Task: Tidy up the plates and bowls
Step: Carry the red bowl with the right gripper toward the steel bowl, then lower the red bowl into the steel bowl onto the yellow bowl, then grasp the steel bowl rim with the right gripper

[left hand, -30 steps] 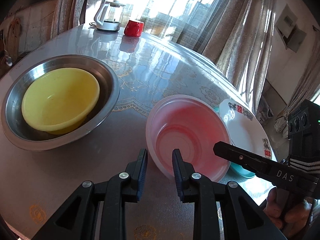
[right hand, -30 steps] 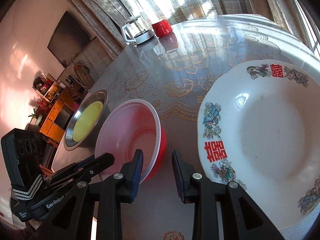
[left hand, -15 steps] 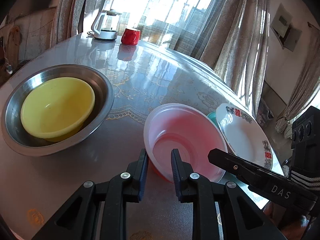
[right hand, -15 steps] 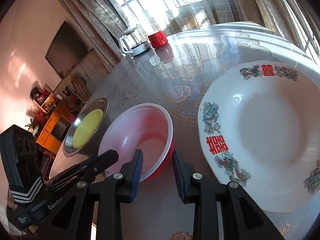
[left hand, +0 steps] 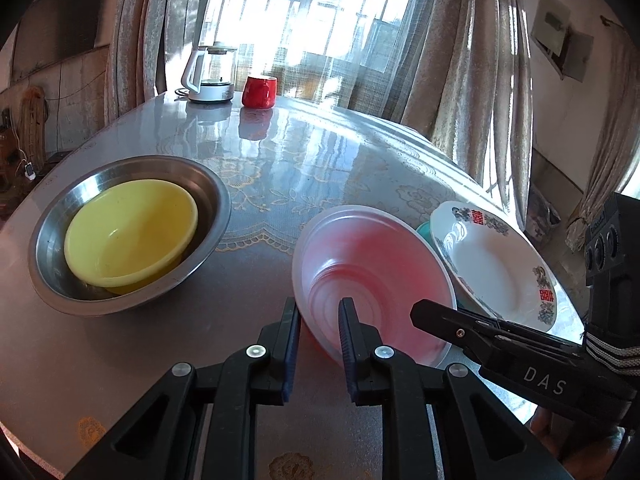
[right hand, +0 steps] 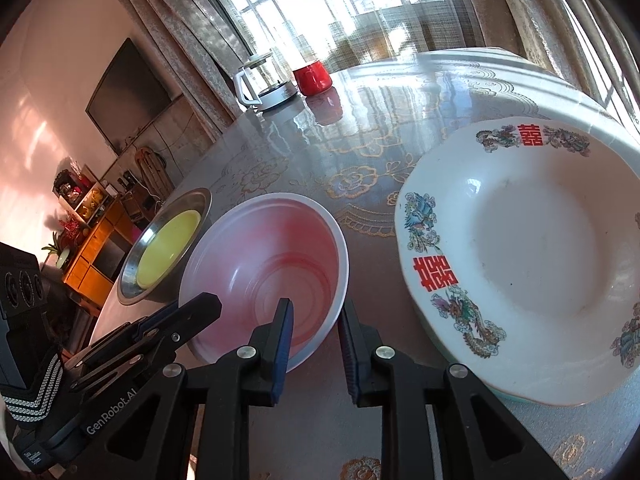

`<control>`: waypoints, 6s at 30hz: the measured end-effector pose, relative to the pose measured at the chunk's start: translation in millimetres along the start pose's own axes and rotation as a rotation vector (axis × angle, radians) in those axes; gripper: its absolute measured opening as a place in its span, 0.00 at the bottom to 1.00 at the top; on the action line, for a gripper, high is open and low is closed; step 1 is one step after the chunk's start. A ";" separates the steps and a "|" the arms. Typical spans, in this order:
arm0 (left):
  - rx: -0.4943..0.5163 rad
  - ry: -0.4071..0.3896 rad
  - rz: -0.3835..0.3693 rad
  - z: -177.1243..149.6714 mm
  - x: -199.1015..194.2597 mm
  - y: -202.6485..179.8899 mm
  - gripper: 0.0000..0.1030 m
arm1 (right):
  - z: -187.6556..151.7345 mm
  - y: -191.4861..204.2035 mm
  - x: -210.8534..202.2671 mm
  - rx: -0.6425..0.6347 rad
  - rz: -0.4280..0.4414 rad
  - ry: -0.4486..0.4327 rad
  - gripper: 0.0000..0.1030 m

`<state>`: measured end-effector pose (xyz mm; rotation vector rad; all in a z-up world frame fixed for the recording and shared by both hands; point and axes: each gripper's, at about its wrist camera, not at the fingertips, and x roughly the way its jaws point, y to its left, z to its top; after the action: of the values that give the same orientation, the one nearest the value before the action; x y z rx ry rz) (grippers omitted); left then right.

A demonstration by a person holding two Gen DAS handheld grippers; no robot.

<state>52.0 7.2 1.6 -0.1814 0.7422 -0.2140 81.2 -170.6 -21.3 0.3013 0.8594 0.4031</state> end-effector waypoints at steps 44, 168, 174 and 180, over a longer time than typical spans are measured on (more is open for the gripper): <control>-0.039 0.018 -0.086 -7.7 -17.3 14.6 0.19 | -9.9 4.2 -7.2 0.013 0.067 -0.006 0.22; -0.173 -0.054 0.262 33.9 -16.2 187.4 0.16 | 62.4 101.3 125.1 -0.080 0.133 0.166 0.13; -0.165 -0.051 0.245 29.7 -18.1 176.1 0.17 | 55.3 94.5 115.1 -0.076 0.125 0.158 0.13; -0.166 -0.046 0.223 26.5 -20.1 162.7 0.16 | 50.6 86.5 105.3 -0.073 0.102 0.150 0.14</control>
<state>76.7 171.3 -5.0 -0.2586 0.7288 0.0644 163.3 -50.6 -24.7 0.2506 0.9761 0.5558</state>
